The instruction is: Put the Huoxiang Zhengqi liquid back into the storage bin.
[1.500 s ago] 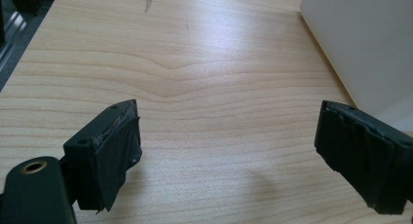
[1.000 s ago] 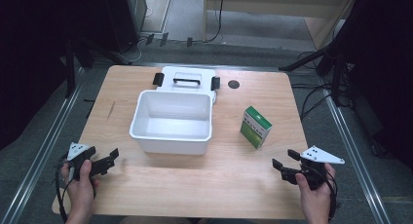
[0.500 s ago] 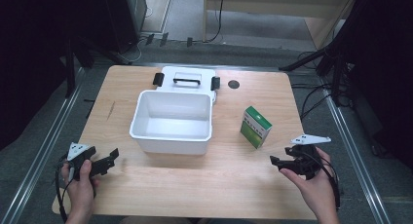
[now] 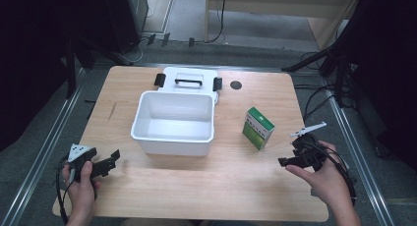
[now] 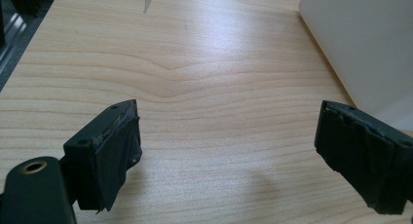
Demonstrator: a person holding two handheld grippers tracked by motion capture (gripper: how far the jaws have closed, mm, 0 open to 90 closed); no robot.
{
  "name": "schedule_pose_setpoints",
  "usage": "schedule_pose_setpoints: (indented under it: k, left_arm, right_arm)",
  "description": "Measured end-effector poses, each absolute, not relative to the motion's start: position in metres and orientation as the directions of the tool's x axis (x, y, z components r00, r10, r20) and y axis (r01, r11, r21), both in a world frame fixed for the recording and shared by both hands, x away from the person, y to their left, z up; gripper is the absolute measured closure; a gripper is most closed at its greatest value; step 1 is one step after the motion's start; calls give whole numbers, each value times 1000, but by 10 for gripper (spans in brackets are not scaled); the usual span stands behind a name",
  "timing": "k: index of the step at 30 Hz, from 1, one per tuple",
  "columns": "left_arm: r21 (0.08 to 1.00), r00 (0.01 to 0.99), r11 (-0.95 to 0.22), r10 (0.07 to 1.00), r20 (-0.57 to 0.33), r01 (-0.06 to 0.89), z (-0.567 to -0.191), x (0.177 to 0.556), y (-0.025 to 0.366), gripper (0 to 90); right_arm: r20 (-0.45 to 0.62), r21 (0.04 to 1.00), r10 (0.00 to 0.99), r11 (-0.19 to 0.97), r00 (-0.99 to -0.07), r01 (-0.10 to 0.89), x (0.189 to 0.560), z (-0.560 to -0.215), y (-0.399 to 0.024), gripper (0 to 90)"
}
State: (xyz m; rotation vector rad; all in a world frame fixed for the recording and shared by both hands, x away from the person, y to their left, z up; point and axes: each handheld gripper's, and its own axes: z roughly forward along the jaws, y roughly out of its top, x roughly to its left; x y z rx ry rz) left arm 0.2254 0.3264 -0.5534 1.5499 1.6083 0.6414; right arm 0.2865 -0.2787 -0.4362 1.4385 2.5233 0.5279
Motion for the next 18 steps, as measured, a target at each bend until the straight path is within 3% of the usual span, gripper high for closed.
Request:
schedule_pose_setpoints:
  k: [18]
  left_arm:
    - [808, 67, 121, 979, -194, 576, -553, 225, 326, 104]
  right_arm:
    - [-20, 146, 824, 562, -566, 814, 318, -421, -257, 306]
